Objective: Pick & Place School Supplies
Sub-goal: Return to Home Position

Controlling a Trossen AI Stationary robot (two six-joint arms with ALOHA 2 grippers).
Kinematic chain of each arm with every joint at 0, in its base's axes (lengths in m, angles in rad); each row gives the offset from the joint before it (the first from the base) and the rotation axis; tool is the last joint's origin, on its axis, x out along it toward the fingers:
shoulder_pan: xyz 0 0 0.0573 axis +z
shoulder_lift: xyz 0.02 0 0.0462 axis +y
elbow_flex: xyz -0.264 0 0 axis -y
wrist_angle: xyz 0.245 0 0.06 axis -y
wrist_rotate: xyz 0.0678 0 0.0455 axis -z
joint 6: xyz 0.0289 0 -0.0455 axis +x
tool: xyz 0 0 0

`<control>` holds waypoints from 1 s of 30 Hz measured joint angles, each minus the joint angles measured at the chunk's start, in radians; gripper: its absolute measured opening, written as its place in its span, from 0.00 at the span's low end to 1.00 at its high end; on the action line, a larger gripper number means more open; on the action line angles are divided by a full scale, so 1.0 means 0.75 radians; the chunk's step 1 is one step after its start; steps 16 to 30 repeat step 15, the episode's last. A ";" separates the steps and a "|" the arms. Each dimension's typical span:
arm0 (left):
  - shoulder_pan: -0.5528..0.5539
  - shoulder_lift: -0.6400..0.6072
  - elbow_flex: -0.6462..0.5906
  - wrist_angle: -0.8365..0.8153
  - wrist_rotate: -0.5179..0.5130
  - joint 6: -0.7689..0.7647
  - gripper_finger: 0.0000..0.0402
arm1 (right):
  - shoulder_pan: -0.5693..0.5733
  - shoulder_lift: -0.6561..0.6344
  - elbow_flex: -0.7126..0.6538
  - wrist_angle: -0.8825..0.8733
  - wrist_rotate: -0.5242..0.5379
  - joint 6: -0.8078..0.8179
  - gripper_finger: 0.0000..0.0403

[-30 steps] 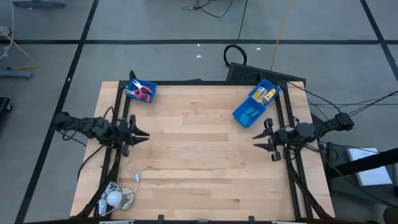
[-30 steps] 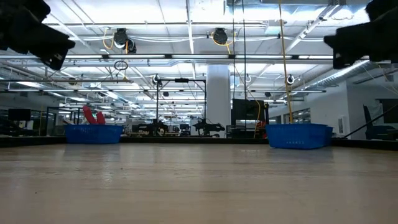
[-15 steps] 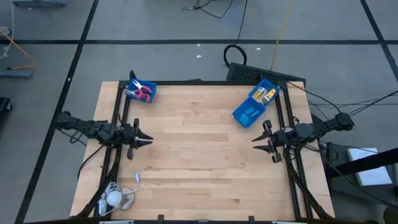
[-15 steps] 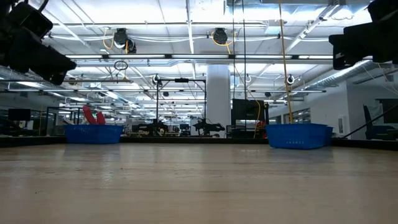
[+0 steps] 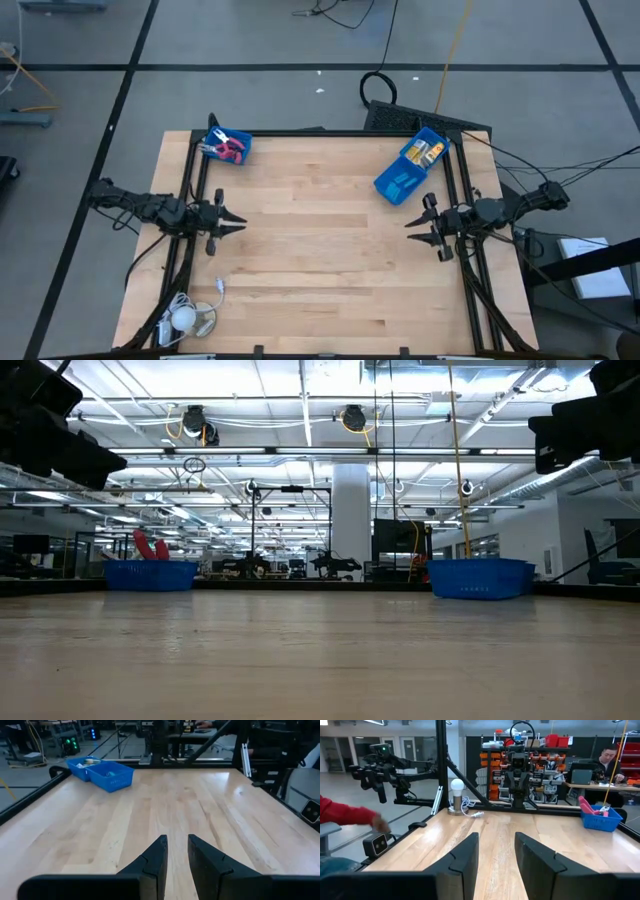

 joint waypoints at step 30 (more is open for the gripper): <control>0.000 0.000 0.000 0.006 0.001 -0.006 0.19 | 0.000 0.000 -0.001 0.001 0.001 0.000 0.29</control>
